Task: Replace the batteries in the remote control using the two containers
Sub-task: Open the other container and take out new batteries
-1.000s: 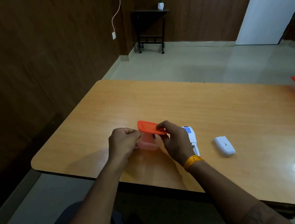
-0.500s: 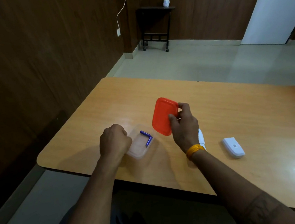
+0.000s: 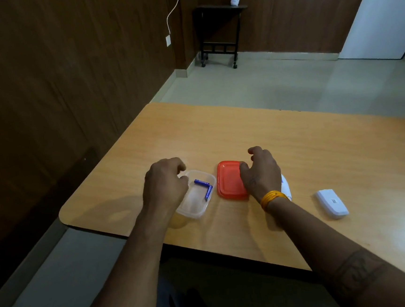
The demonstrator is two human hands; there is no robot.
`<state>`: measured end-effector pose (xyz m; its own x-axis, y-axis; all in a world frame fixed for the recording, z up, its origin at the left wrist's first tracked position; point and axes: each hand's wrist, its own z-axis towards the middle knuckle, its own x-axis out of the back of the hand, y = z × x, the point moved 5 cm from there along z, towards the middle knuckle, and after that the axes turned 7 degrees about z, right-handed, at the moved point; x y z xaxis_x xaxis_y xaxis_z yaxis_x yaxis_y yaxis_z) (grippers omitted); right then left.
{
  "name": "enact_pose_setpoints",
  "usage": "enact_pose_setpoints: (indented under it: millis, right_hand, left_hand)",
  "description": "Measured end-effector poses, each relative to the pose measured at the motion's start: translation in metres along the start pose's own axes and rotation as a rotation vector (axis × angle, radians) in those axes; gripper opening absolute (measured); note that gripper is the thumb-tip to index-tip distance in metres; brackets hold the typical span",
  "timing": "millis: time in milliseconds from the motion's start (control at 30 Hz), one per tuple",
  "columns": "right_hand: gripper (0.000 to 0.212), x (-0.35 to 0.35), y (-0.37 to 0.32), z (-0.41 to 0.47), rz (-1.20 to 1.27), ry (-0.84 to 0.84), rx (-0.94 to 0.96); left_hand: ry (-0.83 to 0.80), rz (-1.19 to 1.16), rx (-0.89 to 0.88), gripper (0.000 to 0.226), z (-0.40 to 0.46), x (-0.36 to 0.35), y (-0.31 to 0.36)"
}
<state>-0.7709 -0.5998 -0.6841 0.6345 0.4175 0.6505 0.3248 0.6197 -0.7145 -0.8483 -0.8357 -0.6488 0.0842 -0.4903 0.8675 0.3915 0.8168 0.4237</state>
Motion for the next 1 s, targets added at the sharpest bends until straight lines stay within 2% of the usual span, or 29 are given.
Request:
enact_pose_setpoints:
  millis: [167, 333, 500, 600, 733, 867, 1000]
  right_hand:
    - [0.029, 0.000, -0.013, -0.009, -0.040, 0.002, 0.150]
    - [0.010, -0.014, -0.032, -0.032, 0.026, -0.165, 0.262]
    - [0.018, -0.034, -0.044, -0.043, -0.043, -0.316, 0.268]
    - [0.025, -0.039, -0.049, -0.042, -0.125, -0.345, 0.285]
    - [0.027, -0.042, -0.052, -0.041, -0.161, -0.360, 0.262]
    - [0.024, -0.044, -0.051, -0.040, -0.177, -0.355, 0.258]
    - [0.026, -0.048, -0.055, -0.040, -0.251, -0.367, 0.290]
  left_hand:
    - [-0.270, 0.053, -0.151, 0.030, 0.005, -0.030, 0.017]
    - [-0.387, 0.222, -0.261, 0.030, 0.010, -0.048, 0.032]
    - [-0.379, 0.363, -0.313, 0.020, 0.010, -0.052, 0.036]
    - [-0.357, 0.441, -0.297, 0.018, 0.008, -0.052, 0.042]
    - [-0.364, 0.479, -0.248, 0.004, 0.007, -0.050, 0.048]
    - [-0.335, 0.465, -0.217, 0.006, 0.010, -0.047, 0.044]
    - [-0.307, 0.421, -0.192, 0.027, 0.017, -0.040, 0.030]
